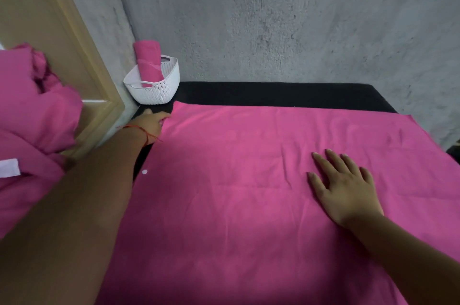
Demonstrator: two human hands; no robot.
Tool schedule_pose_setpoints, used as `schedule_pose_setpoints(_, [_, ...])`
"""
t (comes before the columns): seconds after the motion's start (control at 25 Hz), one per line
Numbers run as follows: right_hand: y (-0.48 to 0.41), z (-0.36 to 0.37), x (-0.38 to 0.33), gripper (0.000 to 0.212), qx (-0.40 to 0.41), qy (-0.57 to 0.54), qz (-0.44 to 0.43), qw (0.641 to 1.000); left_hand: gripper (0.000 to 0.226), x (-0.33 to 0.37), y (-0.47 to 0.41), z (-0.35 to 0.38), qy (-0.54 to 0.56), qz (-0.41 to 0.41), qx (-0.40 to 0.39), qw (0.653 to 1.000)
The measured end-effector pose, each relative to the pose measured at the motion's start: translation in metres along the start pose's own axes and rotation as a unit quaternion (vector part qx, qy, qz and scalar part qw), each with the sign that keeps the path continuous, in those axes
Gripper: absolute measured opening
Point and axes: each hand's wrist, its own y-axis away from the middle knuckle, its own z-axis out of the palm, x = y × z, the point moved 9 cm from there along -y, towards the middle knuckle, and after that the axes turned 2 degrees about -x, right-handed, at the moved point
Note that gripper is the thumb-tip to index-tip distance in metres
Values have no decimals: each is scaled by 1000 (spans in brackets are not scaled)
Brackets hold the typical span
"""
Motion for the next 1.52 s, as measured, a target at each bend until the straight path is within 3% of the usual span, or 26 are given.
schedule_pose_setpoints(0.16, [2,-1,0,77,4,-2,5,1000,13,-27,-8,-13,-136,-20,55,989])
schedule_pose_setpoints(0.24, [2,-2,-1,78,3,-4,5,1000,14,-46,-11,-16,-146,-78,83,983])
schedule_pose_setpoints(0.4, [3,-3,-2,78,3,-5,1,1000,33,-37,2,-31,-63,-178,114,975])
schedule_pose_setpoints(0.44, [2,-3,-1,78,0,-3,1,1000,36,-16,9,-41,-64,-162,152,973])
schedule_pose_setpoints(0.52, [2,-3,-2,78,-6,-1,1,1000,36,51,19,-39,-54,-6,179,982])
schedule_pose_setpoints(0.6, [4,-3,-2,78,-6,-2,2,1000,51,115,35,12,-37,172,45,983])
schedule_pose_setpoints(0.64, [4,-4,-2,78,-6,-2,1,1000,57,122,36,39,-52,181,-31,982])
schedule_pose_setpoints(0.68, [4,-4,-3,78,-9,0,-1,1000,61,116,29,52,-64,147,-68,985])
schedule_pose_setpoints(0.8, [5,-1,-4,77,-13,1,-2,1000,65,79,3,49,-62,-11,-65,996])
schedule_pose_setpoints(0.88, [4,-2,-3,77,-13,1,0,1000,68,70,-8,46,-54,-63,-65,994])
schedule_pose_setpoints(1.12, [2,0,-3,77,-23,3,4,1000,75,60,-27,40,-60,-111,-62,990])
schedule_pose_setpoints(1.2, [1,1,-2,77,-30,5,5,1000,70,61,-25,32,-90,-108,-15,990])
schedule_pose_setpoints(1.32, [1,0,-2,77,-34,-1,6,999,57,115,8,23,-86,-43,49,994])
schedule_pose_setpoints(1.44, [0,1,-6,77,-44,-4,4,999,58,234,88,51,-11,104,1,994])
schedule_pose_setpoints(1.52, [0,-1,-8,77,-60,-13,4,998,64,301,154,84,-17,173,-52,983])
